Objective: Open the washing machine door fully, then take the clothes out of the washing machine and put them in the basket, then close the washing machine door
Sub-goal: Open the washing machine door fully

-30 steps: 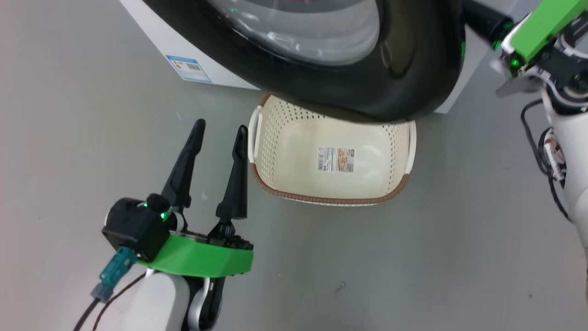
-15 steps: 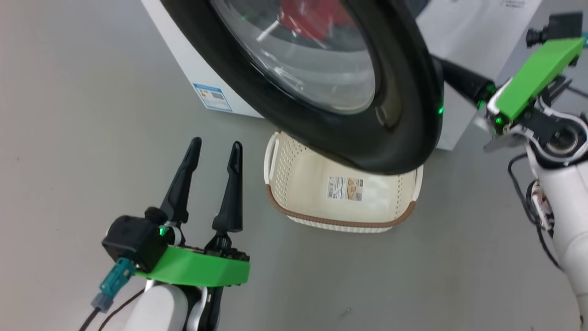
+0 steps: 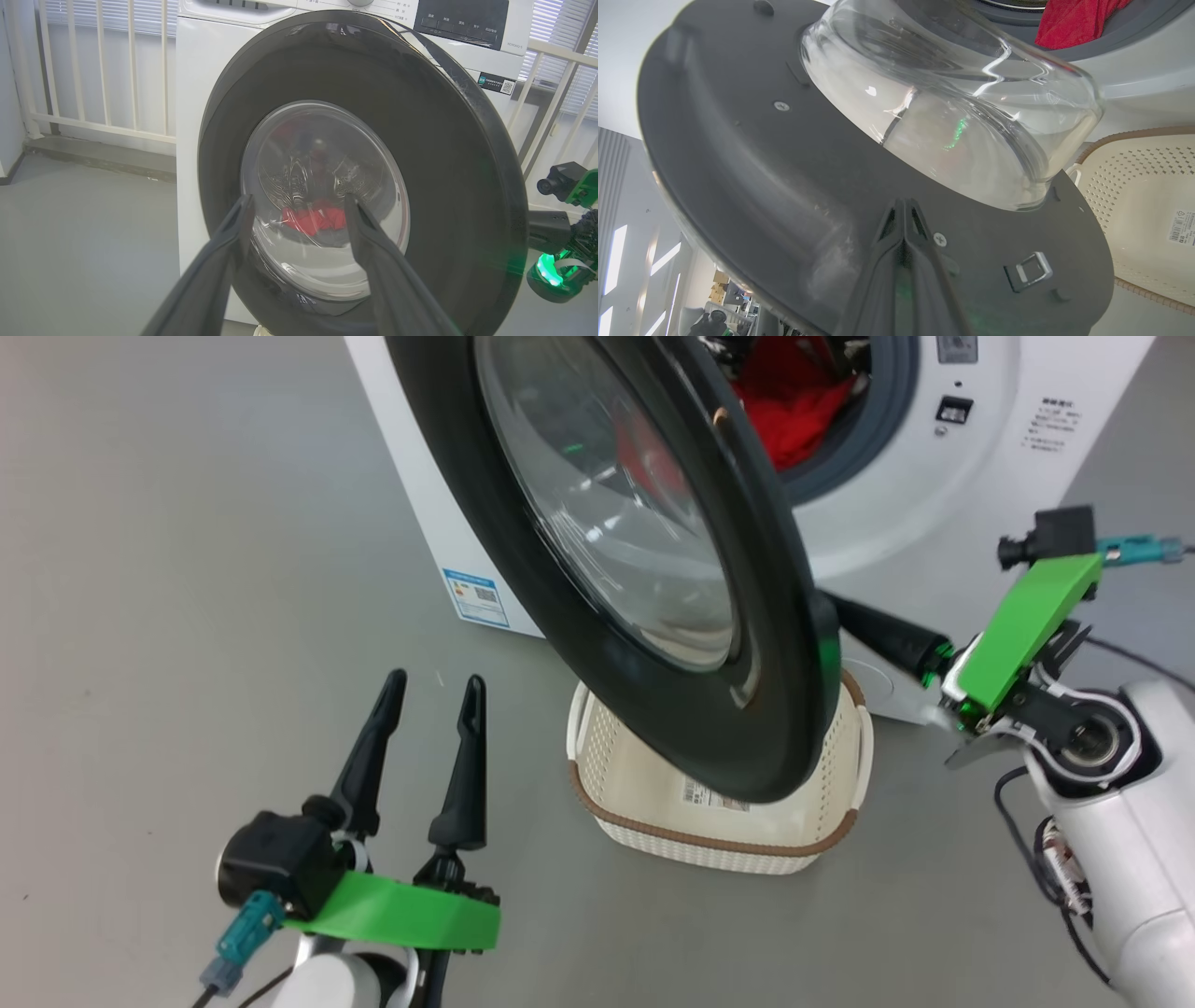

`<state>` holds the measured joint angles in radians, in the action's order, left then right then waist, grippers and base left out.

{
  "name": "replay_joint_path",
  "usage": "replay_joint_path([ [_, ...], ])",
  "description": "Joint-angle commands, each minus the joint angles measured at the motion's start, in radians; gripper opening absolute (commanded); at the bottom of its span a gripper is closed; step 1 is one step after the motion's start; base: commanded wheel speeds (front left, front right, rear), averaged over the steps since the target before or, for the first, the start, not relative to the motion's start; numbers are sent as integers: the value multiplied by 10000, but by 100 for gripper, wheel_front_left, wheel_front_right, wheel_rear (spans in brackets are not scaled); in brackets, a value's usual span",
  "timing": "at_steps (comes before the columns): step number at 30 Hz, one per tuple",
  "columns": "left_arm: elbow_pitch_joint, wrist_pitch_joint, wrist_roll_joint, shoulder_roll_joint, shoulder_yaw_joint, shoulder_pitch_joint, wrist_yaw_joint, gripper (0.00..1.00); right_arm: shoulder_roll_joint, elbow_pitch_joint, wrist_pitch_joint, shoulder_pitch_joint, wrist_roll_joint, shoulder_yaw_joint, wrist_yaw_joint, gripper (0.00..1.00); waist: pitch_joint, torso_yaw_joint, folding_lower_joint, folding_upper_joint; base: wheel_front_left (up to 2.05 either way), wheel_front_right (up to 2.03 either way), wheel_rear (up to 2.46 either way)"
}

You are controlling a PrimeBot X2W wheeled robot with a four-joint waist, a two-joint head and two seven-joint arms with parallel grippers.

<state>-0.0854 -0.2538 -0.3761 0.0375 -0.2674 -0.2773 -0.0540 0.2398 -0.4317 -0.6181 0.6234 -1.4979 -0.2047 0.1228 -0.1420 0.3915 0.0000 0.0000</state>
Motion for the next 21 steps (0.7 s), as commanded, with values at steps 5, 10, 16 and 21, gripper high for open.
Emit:
replay_joint_path([
  [5,238,109,130,280,304,121,-152,100,-424,559,-149,-305,-107,-274,79,0,334,328,0,0,0,0,0],
  [10,315,284,120,350,280,253,-246,100,-721,732,-232,-628,-216,-429,79,0,519,524,0,0,0,0,0],
  [16,320,510,85,419,275,416,-384,100,-987,850,-251,-1004,-274,-578,79,0,721,714,0,0,0,0,0],
  [21,317,711,69,473,237,581,-510,100,-1177,983,-306,-1388,-419,-672,79,0,997,934,0,0,0,0,0],
])
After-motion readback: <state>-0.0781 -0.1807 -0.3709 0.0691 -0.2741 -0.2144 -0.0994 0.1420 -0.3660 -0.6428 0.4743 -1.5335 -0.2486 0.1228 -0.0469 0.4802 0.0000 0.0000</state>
